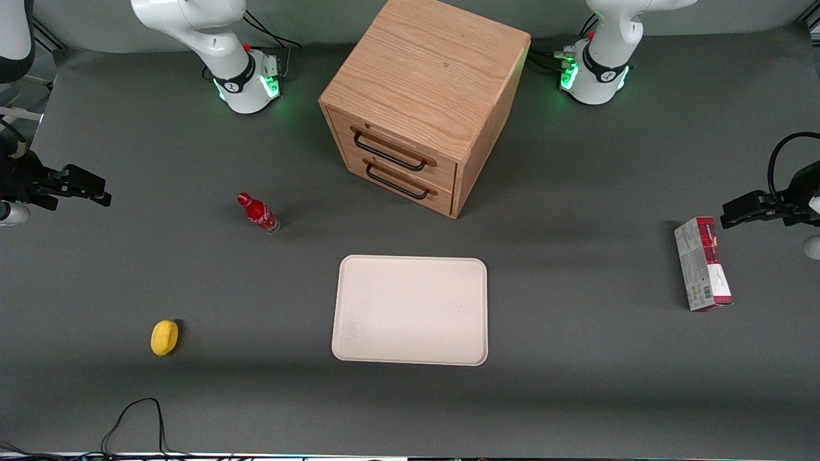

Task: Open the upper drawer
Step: 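Move the right gripper toward the upper drawer's black handle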

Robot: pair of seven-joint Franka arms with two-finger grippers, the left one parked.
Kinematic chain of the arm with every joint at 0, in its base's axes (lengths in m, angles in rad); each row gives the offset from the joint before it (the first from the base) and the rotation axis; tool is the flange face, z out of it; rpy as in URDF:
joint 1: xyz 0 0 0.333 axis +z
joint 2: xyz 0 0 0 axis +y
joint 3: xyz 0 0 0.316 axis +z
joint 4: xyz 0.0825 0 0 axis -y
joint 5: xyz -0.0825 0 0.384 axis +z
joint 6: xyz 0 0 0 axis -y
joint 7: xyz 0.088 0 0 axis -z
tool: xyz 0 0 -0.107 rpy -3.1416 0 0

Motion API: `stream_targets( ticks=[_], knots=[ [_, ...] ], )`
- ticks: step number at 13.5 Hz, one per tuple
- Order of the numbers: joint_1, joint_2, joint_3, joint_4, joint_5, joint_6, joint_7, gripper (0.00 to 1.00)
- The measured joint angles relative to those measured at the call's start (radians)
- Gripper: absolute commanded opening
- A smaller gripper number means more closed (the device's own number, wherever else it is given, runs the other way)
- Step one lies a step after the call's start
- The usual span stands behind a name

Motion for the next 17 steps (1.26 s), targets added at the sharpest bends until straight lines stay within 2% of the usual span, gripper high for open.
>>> stream_targets(
  ticks=[9, 11, 17],
  knots=[
    [0.021, 0.006, 0.014, 0.002, 0.002, 0.0, 0.0, 1.0],
    [0.096, 0.015, 0.022, 0.004, 0.002, 0.0, 0.0, 1.0],
    [0.412, 0.118, 0.037, 0.085, 0.007, 0.001, 0.009, 1.0]
  ],
)
